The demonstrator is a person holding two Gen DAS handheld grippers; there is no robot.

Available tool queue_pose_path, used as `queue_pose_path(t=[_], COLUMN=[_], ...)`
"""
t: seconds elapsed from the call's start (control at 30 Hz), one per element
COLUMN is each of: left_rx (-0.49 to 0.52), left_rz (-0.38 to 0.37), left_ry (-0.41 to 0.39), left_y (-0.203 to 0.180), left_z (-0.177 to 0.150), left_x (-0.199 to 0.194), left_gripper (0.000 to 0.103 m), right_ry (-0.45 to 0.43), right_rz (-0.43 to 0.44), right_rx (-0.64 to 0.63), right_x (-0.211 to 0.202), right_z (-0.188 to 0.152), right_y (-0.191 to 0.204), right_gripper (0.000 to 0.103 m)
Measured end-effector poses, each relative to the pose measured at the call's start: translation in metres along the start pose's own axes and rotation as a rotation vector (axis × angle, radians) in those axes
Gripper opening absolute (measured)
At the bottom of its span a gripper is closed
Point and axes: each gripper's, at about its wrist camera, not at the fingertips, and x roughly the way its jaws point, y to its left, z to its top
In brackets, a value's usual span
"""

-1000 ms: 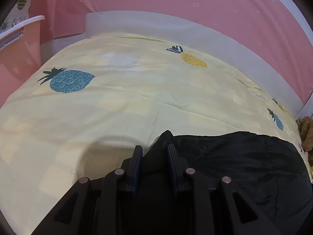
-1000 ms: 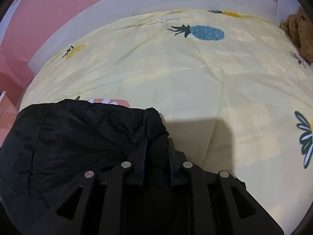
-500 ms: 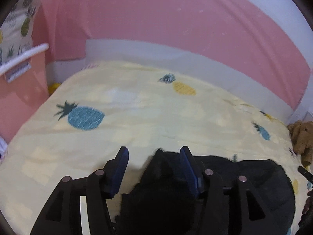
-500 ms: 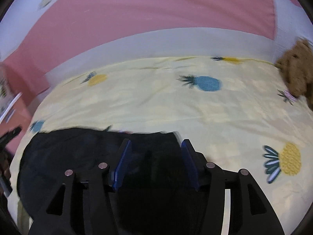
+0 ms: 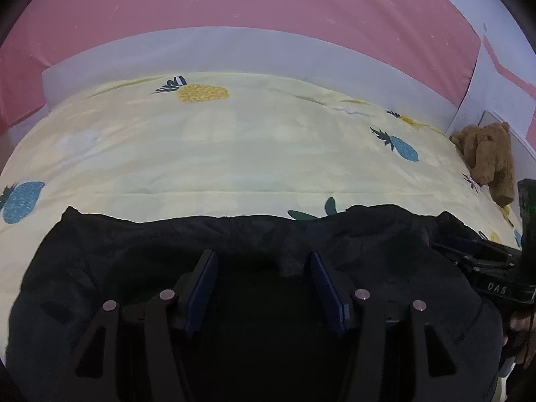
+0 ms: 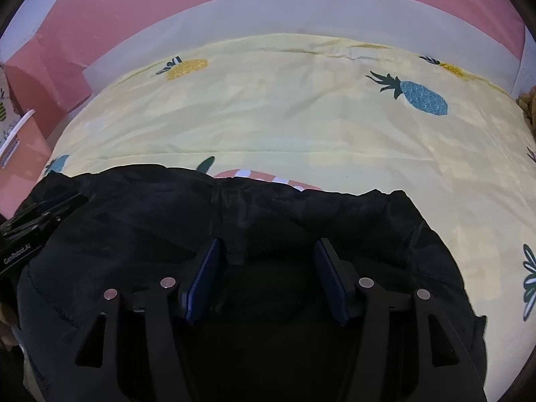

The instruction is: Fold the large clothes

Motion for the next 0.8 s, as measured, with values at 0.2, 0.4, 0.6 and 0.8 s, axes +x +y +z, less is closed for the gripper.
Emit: queue_pose_path(t=[0.2,0.4,0.6,0.8], left_rx=[0.017,0.025,0.009,-0.104], left_rz=[0.041,0.051,0.086,0.062], left_ry=[-0.016,0.036,-0.071,-0.034], left_y=[-0.005,-0.001,0.052,0.090], left_z=[-0.005,0.009,0.015,-0.004], left_x=[0.018,-0.003,-0.060,-0.016], left_gripper=[0.058,0.058,0.058,0.058], right_ry=[-0.028,-0.073,-0.042,-0.035], right_rz=[-0.024,-0.042,-0.137,-0.116], right_rx=[-0.002,-0.012,0.020,0.094], right_x=[0.010,-0.040,-0.041,-0.009], right_z=[-0.002,0.005,-0.004,-0.014], right_y=[0.001,-0.004,-0.042,-0.058], right_gripper=[0.059,0.059,0.060,0.060])
